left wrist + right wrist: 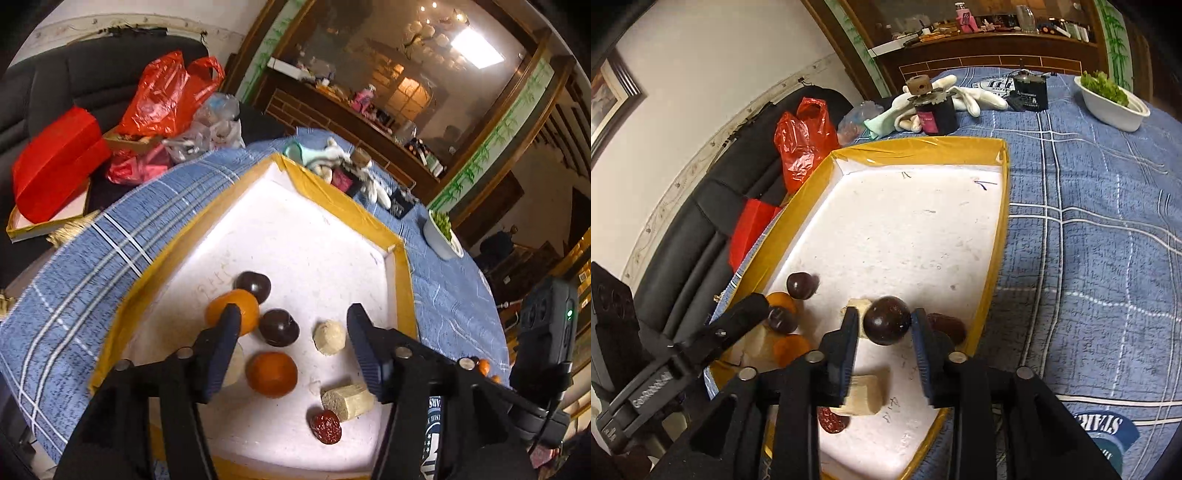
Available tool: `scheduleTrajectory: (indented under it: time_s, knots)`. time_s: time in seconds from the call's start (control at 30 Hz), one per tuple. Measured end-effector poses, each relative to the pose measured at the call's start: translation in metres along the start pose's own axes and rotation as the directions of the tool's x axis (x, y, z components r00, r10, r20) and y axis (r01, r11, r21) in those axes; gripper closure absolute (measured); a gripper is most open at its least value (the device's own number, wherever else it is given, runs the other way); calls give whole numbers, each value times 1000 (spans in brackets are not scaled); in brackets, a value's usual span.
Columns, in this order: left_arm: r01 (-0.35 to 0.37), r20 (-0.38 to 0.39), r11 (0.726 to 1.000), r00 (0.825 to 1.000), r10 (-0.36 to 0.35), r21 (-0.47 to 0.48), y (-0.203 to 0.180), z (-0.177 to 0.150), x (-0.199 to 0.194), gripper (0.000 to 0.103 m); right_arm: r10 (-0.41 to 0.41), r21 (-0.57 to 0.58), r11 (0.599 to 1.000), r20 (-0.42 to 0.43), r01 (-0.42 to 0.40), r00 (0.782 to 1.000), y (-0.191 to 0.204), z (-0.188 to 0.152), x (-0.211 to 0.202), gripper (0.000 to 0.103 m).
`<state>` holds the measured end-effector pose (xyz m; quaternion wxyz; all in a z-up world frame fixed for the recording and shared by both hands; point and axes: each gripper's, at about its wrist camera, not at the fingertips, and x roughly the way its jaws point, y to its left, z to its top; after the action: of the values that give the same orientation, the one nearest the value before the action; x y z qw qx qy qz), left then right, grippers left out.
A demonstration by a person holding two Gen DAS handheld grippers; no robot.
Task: Organize fruits
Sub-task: 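Carry both plums into the tray and open both tools, then grasp a mandarin orange with the right tool while the left tool grasps another orange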
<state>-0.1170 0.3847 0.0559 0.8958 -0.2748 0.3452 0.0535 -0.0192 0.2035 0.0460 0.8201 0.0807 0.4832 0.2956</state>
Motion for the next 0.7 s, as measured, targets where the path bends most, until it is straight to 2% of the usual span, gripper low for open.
scheduleTrajectory:
  time_s: [0.07,0.17,0.23,0.3,0.43,0.5,0.57,0.63,0.7]
  knots:
    - [4,17,1000,1000,-4,-1,-2,2,-6,34,-4,3,1000,22,4,1000,-1,-2,-6,52]
    - [-6,54,1000,999,5,14,-10,2,-19,23,-6,14,1000,38,5,999,-5,-4,-17,52]
    - [-13,90,999,996,11,31,-17,0,-31,18,-9,22,1000,55,8,998,-9,-6,-27,52]
    - [3,123,999,992,-9,53,-27,-3,-43,18,-12,36,999,75,10,997,-16,-10,-40,53]
    - [51,156,973,984,-88,226,-75,-23,-65,18,-33,81,996,121,23,992,-40,-25,-73,52]
    - [89,132,952,982,-132,292,-97,-36,-65,18,-56,111,993,142,40,988,-56,-34,-89,51]
    - [150,61,936,982,-179,319,-117,-51,-59,18,-79,155,986,163,54,983,-76,-47,-108,50]
    - [211,-52,916,977,-206,341,-135,-66,-46,18,-97,194,979,177,62,979,-96,-59,-126,50]
    - [235,-117,900,971,-206,366,-148,-81,-38,18,-133,234,969,193,86,972,-120,-73,-147,50]
